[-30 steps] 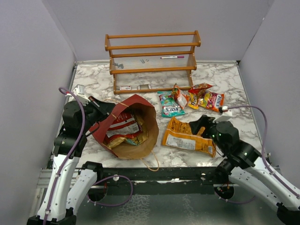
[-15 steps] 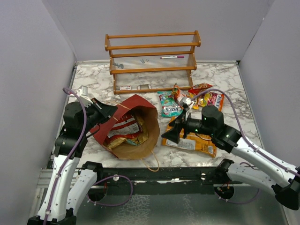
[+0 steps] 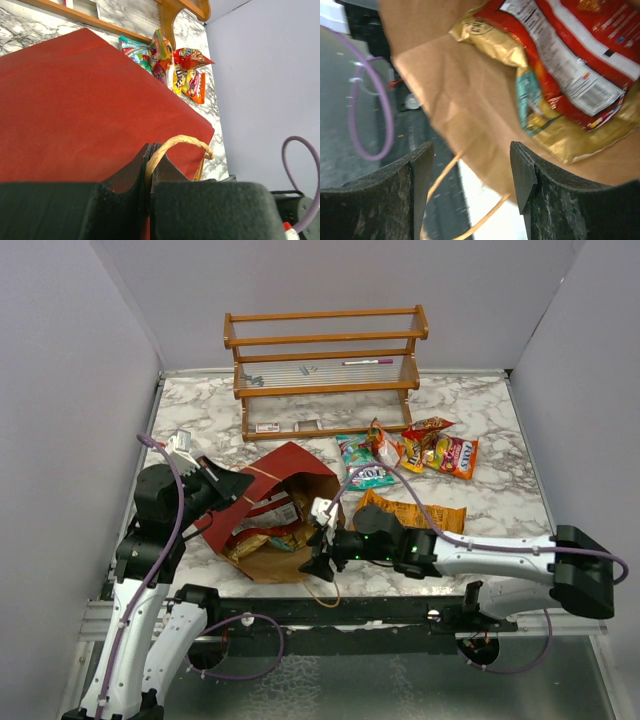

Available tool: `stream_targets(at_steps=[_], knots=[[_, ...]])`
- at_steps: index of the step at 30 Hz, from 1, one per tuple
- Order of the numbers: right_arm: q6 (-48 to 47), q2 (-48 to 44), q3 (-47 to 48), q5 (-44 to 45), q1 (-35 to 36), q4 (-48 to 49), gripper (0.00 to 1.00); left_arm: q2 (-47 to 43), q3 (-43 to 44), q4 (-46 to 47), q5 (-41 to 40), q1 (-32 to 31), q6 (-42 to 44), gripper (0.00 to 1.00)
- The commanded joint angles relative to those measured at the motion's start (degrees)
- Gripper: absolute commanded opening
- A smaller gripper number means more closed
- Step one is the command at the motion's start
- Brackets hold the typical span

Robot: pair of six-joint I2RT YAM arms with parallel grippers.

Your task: Take the snacks out of the paper bag

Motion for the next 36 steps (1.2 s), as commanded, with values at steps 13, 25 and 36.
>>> stream_targets(at_steps=[13, 25, 36], knots=[[-35.2, 25.5, 1.8, 0.6, 0.7, 33.9, 0.54, -0.7, 0.8, -0.2, 2.8, 0.1, -0.6, 0.0], [-41.8, 27.4, 2.1, 7.6, 0.7, 39.3, 0.49, 0.1, 1.7, -0.1, 1.9, 0.1, 0.8, 0.0], [-47.2, 37.2, 9.5, 5.4, 0.6, 40.4, 0.46, 0.5, 2.8, 0.6, 3.2, 0.1, 1.6, 0.0]])
